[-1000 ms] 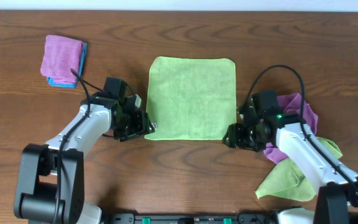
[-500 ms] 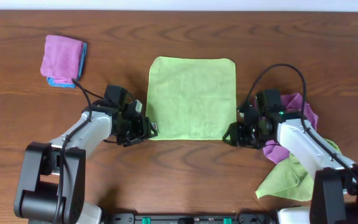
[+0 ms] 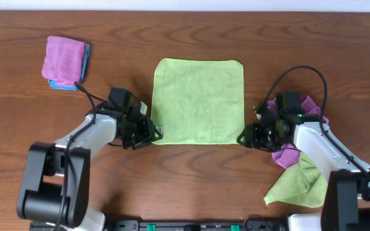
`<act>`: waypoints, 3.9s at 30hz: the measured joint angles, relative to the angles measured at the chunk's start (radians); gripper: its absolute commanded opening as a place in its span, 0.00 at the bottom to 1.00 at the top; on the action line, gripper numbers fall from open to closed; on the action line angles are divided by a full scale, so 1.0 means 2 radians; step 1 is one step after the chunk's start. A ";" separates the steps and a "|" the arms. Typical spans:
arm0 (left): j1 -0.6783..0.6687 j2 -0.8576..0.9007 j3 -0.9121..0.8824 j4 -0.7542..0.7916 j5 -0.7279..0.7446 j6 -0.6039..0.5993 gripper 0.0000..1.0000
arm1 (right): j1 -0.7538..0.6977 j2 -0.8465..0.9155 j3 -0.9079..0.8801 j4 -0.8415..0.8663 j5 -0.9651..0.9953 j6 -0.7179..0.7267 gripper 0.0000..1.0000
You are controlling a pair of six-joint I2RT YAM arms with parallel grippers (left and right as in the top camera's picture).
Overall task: Fold the cloth
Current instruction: 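Grasp the near left and right corners with the left and right grippers, then lift the near edge with both grippers and fold it toward the far edge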
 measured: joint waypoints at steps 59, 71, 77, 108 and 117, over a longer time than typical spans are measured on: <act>-0.019 -0.327 -0.006 -0.221 -0.032 -0.036 0.06 | 0.030 -0.192 0.005 -0.169 -0.016 0.009 0.02; -0.020 -0.208 -0.008 0.018 -0.093 -0.066 0.06 | 0.031 -0.111 0.006 0.056 0.006 0.053 0.02; -0.019 -0.124 -0.009 0.134 -0.097 -0.080 0.06 | 0.031 -0.046 0.006 0.164 0.010 0.079 0.01; 0.001 -0.055 0.018 0.075 -0.045 -0.071 0.96 | 0.031 -0.013 0.007 0.122 0.002 0.115 0.73; 0.001 -0.055 0.026 0.076 -0.015 -0.056 0.88 | 0.031 -0.013 0.012 0.129 -0.007 0.113 0.22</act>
